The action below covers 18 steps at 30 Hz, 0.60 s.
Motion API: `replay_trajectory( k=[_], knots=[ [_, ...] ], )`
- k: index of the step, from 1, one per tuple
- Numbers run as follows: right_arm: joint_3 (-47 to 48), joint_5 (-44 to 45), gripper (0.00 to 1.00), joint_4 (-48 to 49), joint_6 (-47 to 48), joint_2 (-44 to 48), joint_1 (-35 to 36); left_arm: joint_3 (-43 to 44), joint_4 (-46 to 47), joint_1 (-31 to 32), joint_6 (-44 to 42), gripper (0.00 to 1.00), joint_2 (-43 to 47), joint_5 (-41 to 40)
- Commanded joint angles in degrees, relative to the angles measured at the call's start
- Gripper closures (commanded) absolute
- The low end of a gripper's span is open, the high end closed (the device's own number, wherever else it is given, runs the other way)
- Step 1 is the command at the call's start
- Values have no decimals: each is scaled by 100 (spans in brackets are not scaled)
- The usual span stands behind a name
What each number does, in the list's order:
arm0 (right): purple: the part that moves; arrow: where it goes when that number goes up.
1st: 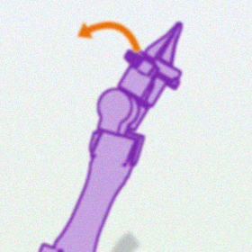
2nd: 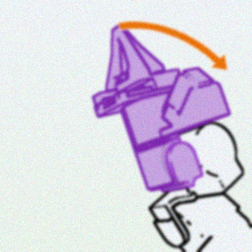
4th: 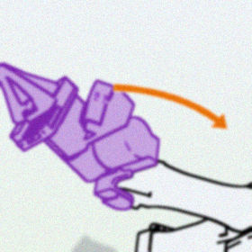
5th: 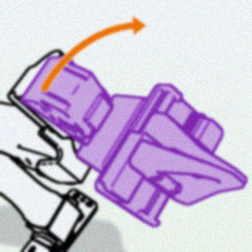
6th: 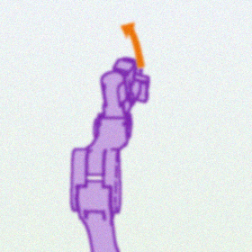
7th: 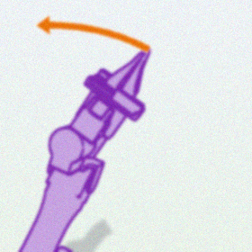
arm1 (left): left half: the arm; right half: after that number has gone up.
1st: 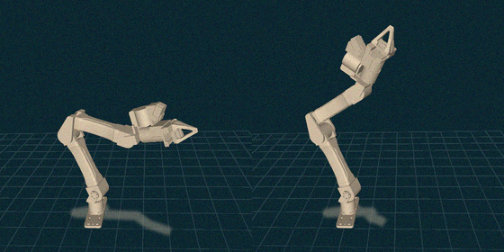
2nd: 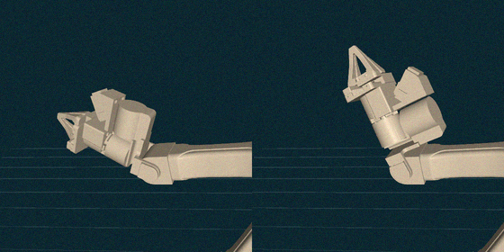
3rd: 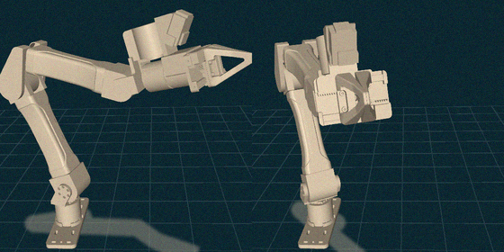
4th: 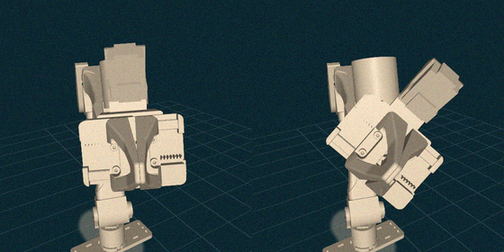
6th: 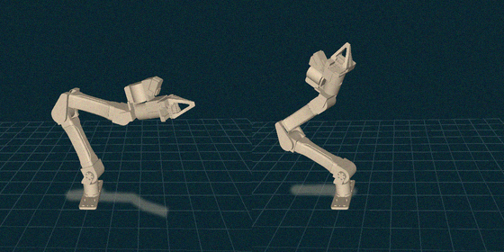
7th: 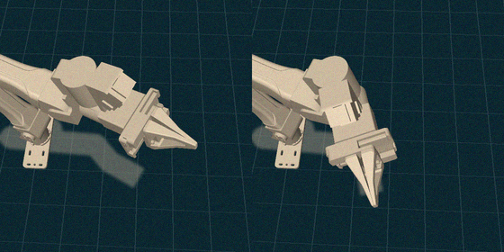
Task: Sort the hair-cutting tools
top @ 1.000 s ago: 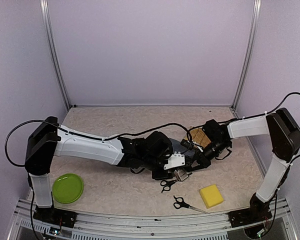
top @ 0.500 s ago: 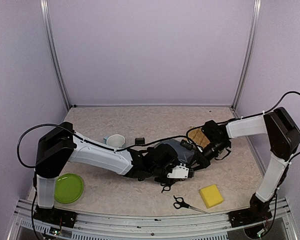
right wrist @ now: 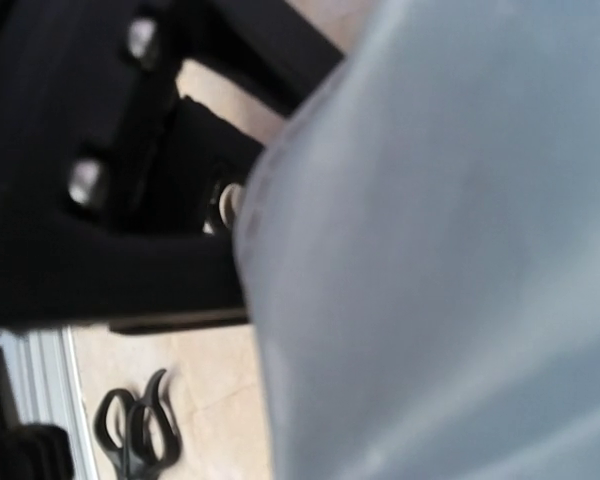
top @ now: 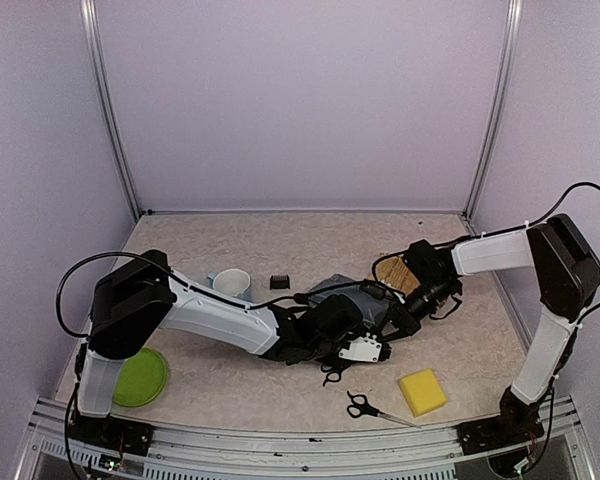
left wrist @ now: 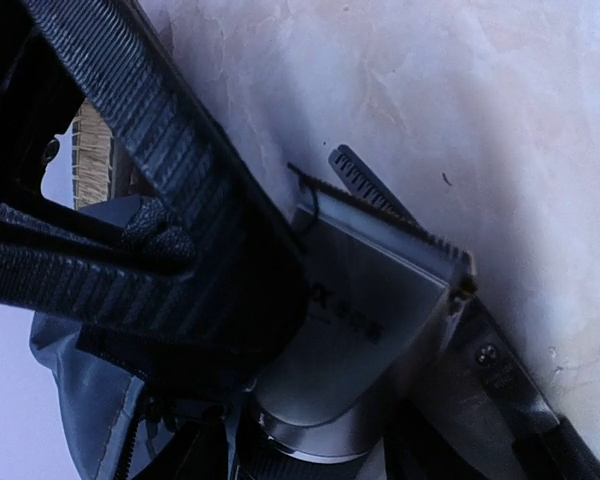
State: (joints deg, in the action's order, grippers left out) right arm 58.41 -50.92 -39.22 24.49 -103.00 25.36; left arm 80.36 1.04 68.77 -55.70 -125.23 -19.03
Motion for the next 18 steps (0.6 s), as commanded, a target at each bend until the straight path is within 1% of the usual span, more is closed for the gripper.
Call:
replay_trajectory(
  k=[1, 5, 9, 12, 14, 18],
  knots=[
    [156, -116, 96, -132, 82, -106, -39, 71, -95, 17, -207, 51, -361, -255],
    [227, -58, 96, -213, 114, -64, -45, -33, 10, 62, -135, 63, -229, -332],
    [340, -9, 99, -432, 258, 66, -65, -262, 84, 203, 74, 76, 376, -323],
    [492, 6, 100, -690, 412, 214, -75, -529, 120, 322, 413, 79, 1174, -62],
    [608, -36, 100, -901, 524, 289, -74, -580, -47, 393, 834, 81, 1688, 179],
    [902, -362, 100, -1632, 1084, 329, -76, -740, -289, 552, 1735, 88, 2564, 423]
  ],
)
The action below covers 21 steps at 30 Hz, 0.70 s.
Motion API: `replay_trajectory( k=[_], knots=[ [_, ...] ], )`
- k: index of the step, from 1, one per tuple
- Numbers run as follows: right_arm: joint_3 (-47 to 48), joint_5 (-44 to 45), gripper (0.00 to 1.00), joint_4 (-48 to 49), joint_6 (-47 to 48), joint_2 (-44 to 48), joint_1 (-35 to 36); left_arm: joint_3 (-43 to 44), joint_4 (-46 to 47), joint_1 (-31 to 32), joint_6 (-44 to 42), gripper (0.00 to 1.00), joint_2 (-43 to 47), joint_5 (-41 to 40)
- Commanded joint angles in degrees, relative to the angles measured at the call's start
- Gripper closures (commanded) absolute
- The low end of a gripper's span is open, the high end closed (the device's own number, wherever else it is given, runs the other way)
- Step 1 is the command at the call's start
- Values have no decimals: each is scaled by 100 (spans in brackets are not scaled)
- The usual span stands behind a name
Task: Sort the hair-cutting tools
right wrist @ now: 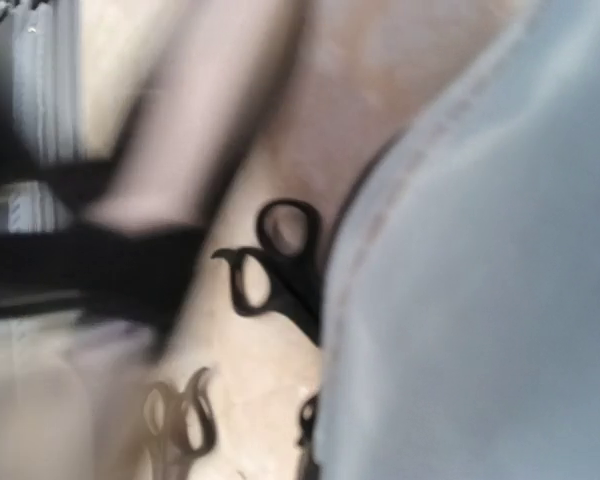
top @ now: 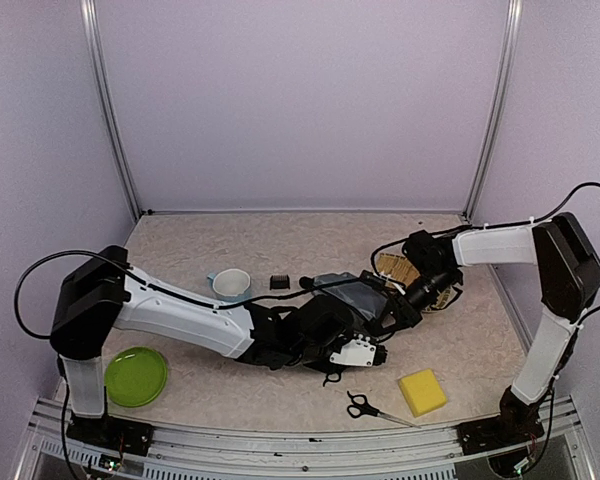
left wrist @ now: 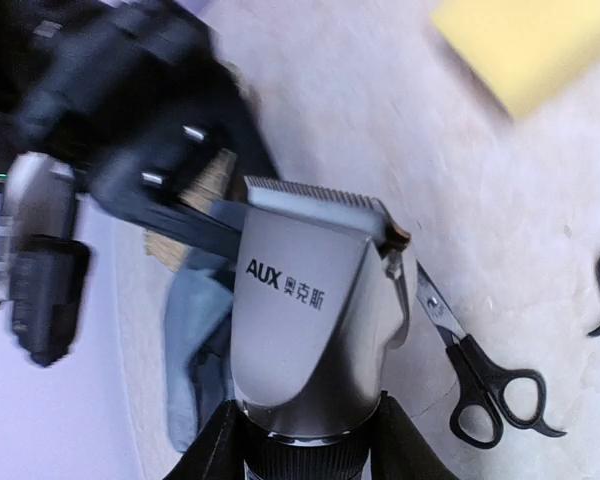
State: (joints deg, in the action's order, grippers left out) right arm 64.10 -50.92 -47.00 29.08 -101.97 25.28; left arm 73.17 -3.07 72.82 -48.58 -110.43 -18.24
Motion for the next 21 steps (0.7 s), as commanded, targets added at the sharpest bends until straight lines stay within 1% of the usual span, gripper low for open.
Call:
replay_trajectory(
  k=[1, 2, 3, 5, 6, 7, 10, 12, 13, 17, 21],
  knots=[
    [411, -490, 100, -1133, 889, 206, -59, -122, 161, 180, 1258, 91, 1308, 429],
    [498, -598, 100, -1441, 1146, 174, -44, -253, 281, 200, 1535, 100, 1512, 441],
    [621, -702, 100, -1744, 1429, 129, -18, -470, 566, 229, 1915, 100, 1737, 388],
    [819, -937, 100, -2438, 2060, -12, 42, -1004, 1433, 250, 2467, 100, 2196, 738],
    [909, -1048, 100, -2776, 2356, -94, 85, -1324, 1822, 267, 2588, 100, 2398, 902],
    [990, -1158, 100, -3071, 2603, -180, 131, -1606, 2255, 289, 2611, 100, 2585, 1057],
    [1011, -1225, 100, -3166, 2673, -231, 344, -2433, 3539, 303, 2223, 100, 2942, 1498],
    [993, -1187, 100, -3166, 2670, -243, 553, -2777, 4234, 271, 2191, 100, 2970, 1490],
    [989, -1205, 100, -3166, 2639, -258, 657, -2815, 4371, 227, 2200, 100, 2923, 1555],
    [998, -1466, 100, -3174, 2575, -221, 973, -2641, 4285, 88, 2274, 100, 2650, 1942],
    [1003, -1542, 100, -3175, 2483, -151, 1259, -2881, 4841, 33, 2379, 100, 2505, 2127]
  ],
)
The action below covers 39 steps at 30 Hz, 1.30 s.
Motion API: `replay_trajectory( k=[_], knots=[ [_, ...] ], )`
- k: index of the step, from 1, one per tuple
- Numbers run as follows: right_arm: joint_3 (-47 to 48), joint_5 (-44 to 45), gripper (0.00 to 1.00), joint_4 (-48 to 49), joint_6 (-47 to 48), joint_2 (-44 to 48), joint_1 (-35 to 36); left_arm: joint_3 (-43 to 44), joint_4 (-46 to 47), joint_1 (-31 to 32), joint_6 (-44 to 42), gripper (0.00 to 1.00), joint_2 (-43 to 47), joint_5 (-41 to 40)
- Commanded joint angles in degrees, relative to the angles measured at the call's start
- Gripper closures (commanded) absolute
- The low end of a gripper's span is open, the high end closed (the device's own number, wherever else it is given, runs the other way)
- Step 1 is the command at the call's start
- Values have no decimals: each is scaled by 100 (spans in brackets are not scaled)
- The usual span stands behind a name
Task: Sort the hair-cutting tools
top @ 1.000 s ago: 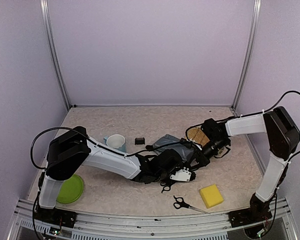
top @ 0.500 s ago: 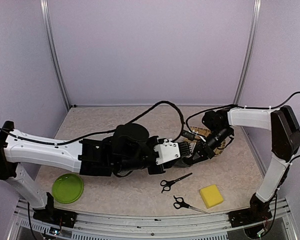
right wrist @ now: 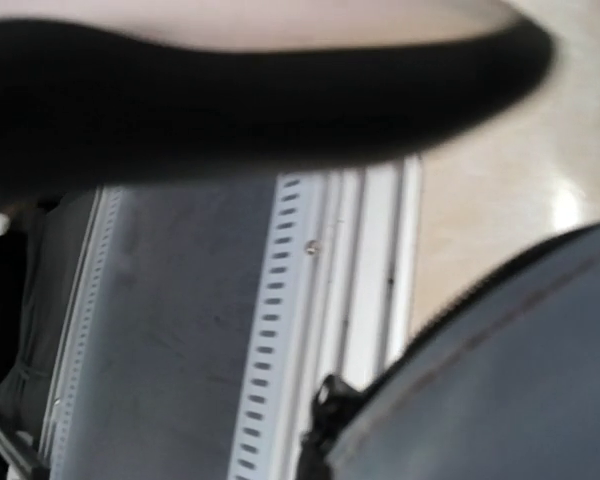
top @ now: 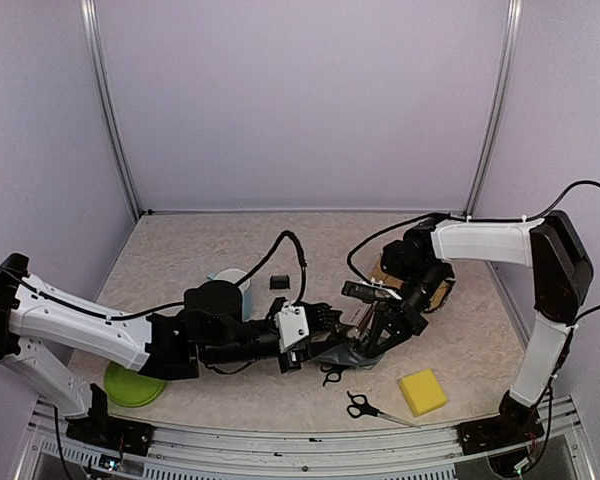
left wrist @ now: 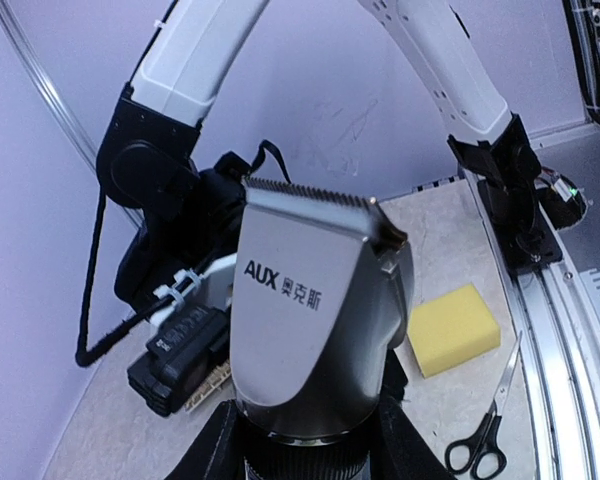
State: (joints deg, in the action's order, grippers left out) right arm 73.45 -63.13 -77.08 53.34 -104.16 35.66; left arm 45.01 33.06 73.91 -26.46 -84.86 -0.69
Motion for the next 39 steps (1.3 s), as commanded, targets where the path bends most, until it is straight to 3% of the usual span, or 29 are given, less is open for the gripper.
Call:
replay_trajectory(
  k=[1, 15, 23, 29, 34, 39],
  knots=[
    [51, -352, 100, -169, 40, 73, 271, -116, 1350, -86, 175, 100, -88, 411],
    [43, -579, 100, -167, -67, -344, 340, -1185, 4119, -495, 920, 100, -1015, 947],
    [-16, -541, 100, -167, -87, -525, 336, -1088, 5670, -873, 850, 100, -2054, 1045],
    [49, -357, 100, -168, -96, -647, 332, -736, 6319, -1067, 895, 100, -2800, 1218],
    [200, 379, 100, -158, -380, -448, 52, -723, 6033, -1040, 887, 100, -2503, 1128],
    [521, 1576, 95, -152, -726, -105, -885, -991, 4857, -674, 656, 100, -1550, 661]
  ],
)
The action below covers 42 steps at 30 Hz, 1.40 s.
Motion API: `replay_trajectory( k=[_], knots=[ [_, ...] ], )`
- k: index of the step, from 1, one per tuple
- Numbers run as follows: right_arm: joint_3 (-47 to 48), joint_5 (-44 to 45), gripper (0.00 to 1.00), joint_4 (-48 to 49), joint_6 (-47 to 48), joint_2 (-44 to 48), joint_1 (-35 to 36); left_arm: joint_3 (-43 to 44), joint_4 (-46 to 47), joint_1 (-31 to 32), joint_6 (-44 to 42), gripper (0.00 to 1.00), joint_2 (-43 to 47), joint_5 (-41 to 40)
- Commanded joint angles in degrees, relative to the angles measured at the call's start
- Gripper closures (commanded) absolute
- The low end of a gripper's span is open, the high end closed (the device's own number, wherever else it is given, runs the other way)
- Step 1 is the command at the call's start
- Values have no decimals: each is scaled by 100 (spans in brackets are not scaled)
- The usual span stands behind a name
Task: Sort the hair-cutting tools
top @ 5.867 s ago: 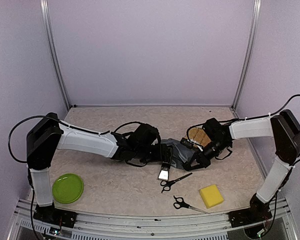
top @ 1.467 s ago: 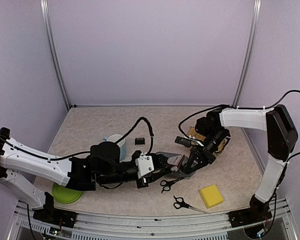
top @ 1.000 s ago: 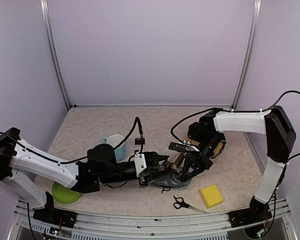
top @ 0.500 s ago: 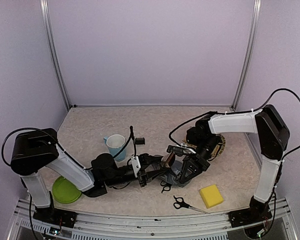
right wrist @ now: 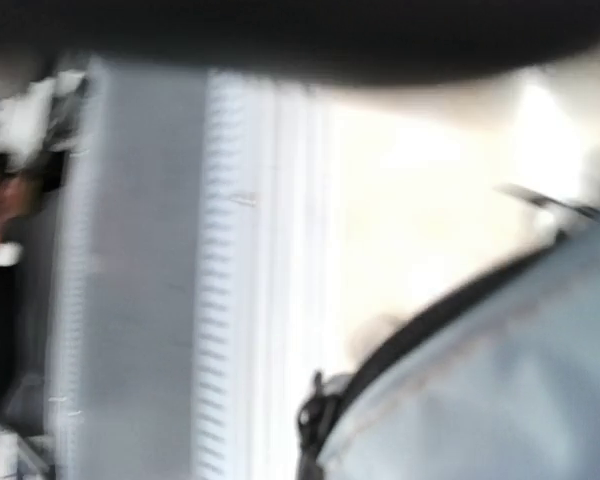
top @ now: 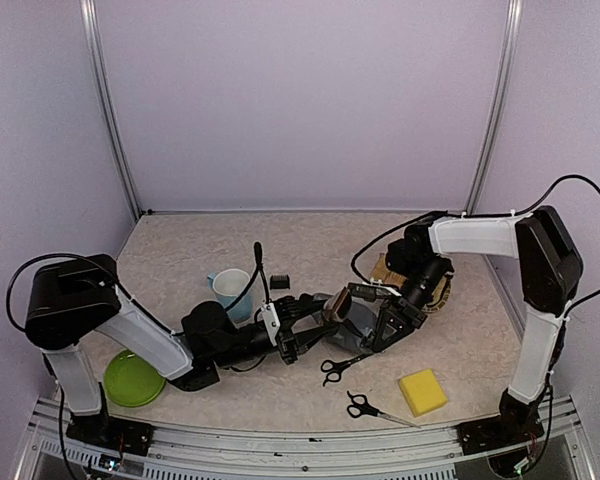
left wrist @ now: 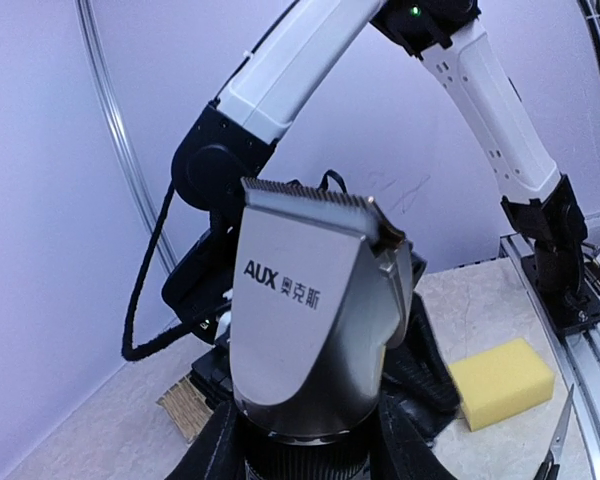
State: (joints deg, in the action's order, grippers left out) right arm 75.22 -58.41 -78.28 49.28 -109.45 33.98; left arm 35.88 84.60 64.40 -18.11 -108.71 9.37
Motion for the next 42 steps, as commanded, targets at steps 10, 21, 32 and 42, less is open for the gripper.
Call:
replay_trajectory(
  k=[10, 21, 32, 42],
  knots=[
    [395, 2738, 51, 1650, -1513, 1235, -1252, -360, -1713, 891, -38, 100, 1799, -1699],
    [-1890, 5287, 55, 5435, -1715, 2313, 483, 74, -3754, 972, 1540, 100, 2631, -3686],
    [-2142, 6051, 51, 6302, -1513, 1684, 1037, -28, -4040, 1040, 1852, 100, 3103, -4172],
    [-2061, 6772, 56, 6451, -1474, 1304, 1225, -84, -3985, 1064, 1804, 100, 3153, -4182]
  ],
)
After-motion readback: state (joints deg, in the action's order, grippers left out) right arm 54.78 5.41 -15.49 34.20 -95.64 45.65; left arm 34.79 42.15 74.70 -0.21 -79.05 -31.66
